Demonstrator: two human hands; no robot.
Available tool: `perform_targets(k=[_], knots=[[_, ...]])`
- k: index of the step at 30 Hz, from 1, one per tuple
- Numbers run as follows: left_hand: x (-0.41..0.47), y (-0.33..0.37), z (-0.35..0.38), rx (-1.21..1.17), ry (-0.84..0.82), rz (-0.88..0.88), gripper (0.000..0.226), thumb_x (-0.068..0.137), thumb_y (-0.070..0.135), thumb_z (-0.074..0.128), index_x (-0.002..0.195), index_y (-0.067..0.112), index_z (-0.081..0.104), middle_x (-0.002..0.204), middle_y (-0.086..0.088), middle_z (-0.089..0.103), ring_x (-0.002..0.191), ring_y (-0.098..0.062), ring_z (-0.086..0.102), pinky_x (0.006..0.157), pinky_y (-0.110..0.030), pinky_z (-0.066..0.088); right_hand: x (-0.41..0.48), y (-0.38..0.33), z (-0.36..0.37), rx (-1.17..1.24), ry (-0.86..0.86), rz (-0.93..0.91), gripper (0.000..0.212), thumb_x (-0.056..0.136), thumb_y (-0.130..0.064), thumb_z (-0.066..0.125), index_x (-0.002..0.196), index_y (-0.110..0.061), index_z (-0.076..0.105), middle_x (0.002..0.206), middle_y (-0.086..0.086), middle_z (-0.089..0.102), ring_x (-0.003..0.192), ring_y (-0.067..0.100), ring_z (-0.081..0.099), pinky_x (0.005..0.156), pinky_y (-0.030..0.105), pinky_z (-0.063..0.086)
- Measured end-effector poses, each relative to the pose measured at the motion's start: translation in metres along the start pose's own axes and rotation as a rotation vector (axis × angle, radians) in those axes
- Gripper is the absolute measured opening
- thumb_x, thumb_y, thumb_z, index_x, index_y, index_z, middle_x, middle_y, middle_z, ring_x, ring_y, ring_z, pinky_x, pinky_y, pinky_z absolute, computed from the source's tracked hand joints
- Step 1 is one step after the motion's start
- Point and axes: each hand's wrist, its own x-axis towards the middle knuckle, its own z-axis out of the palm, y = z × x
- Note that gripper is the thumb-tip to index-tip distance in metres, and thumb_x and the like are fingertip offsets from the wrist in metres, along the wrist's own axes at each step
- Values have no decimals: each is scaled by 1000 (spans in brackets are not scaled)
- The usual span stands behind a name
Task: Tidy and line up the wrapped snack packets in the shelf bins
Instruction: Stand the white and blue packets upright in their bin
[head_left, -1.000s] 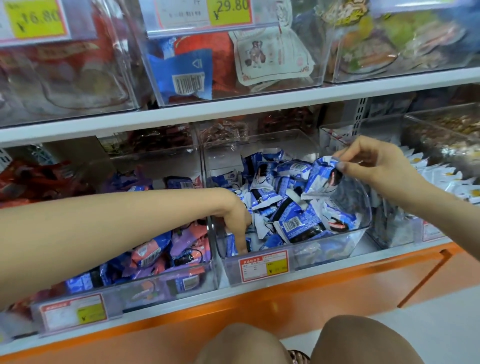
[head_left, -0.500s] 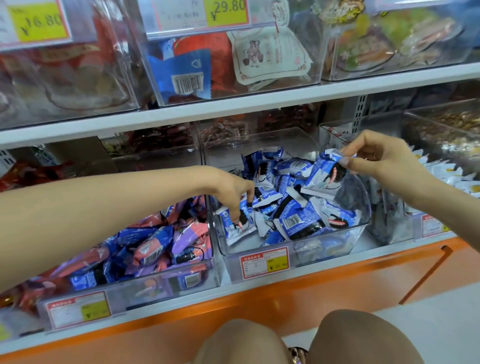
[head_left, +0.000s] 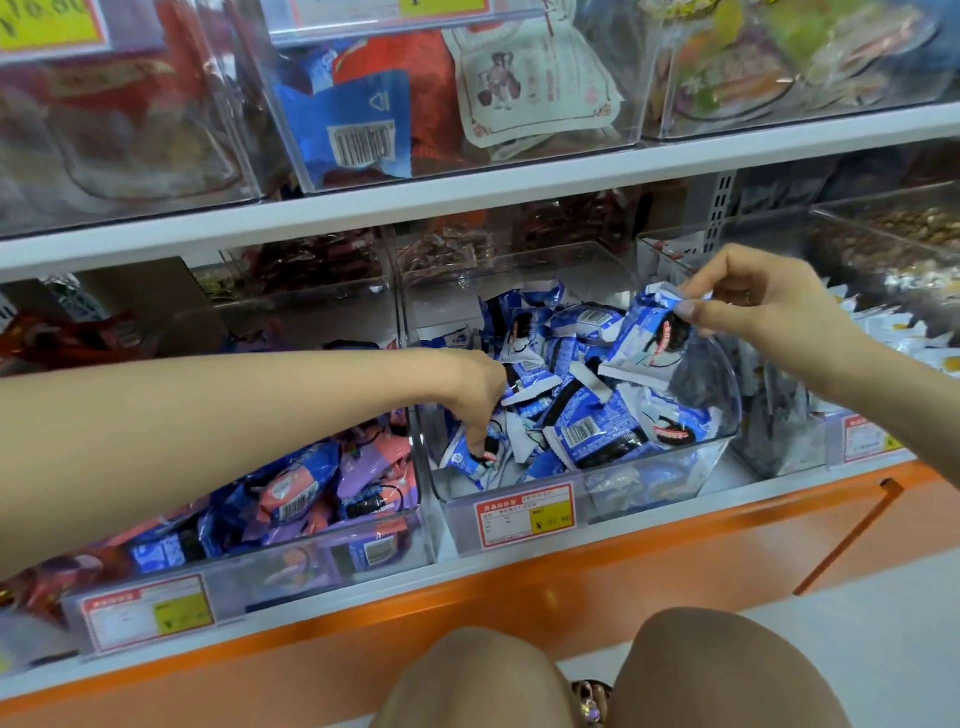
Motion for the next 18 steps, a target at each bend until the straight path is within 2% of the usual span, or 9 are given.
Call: perform_targets(k=[2, 5, 8, 10, 11, 13, 15, 18], knots=[[2, -5, 0, -125, -63, -13, 26, 77, 24, 76, 86, 5, 60, 64, -1, 54, 56, -12, 50, 52, -21, 41, 1, 1, 0, -8, 0, 8, 11, 82, -9, 68, 77, -11, 59, 87, 22, 66, 73, 26, 56, 77, 46, 46], [3, -6, 2, -217, -107, -31, 24, 79, 11, 74, 81, 5, 51, 68, -7, 60, 63, -21, 61, 61, -26, 53, 3, 2, 1, -6, 0, 6, 12, 82, -10, 69, 76, -14, 59, 79, 18, 64, 71, 26, 56, 75, 44, 45], [3, -3, 2, -220, -125, -43, 28, 78, 9, 75, 97, 0, 56, 76, -8, 61, 61, -20, 61, 58, -24, 53, 4, 1, 3, -11, -7, -5, 13, 83, -9, 68, 78, -17, 59, 80, 15, 65, 70, 24, 57, 74, 37, 46], [1, -3, 1, -223, -150, -49, 38, 78, 4, 73, 110, 0, 54, 83, -8, 59, 59, -19, 60, 51, -20, 51, 4, 0, 3, -6, -7, -16, 16, 83, -8, 68, 79, -20, 59, 79, 7, 65, 66, 16, 57, 70, 26, 48], [1, -4, 0, -230, -162, -52, 42, 78, 2, 72, 114, 1, 52, 88, -7, 56, 60, -20, 60, 51, -21, 52, 4, 0, 3, 0, -9, -23, 18, 83, -6, 67, 80, -22, 59, 78, 1, 64, 62, 11, 56, 66, 20, 48], [0, -6, -2, -242, -176, -59, 47, 79, -2, 70, 120, 3, 48, 98, -9, 49, 75, -29, 65, 64, -30, 55, 3, 0, 2, 17, -15, -26, 22, 84, -4, 65, 84, -24, 59, 81, -5, 63, 56, 5, 54, 61, 13, 48], [-1, -6, -1, -183, -164, -51, 39, 79, 1, 70, 112, 6, 50, 94, -5, 48, 94, -34, 64, 74, -37, 52, 3, 0, 2, 27, -20, -26, 24, 85, -2, 63, 88, -26, 60, 84, -4, 62, 56, 1, 55, 62, 13, 50], [1, 2, 7, 102, -41, -46, 25, 81, 21, 71, 94, 11, 52, 71, 2, 43, 81, -20, 51, 55, -27, 39, 4, 0, 3, 23, -19, -25, 27, 87, -2, 62, 91, -29, 63, 87, 0, 62, 58, 0, 56, 63, 13, 51]])
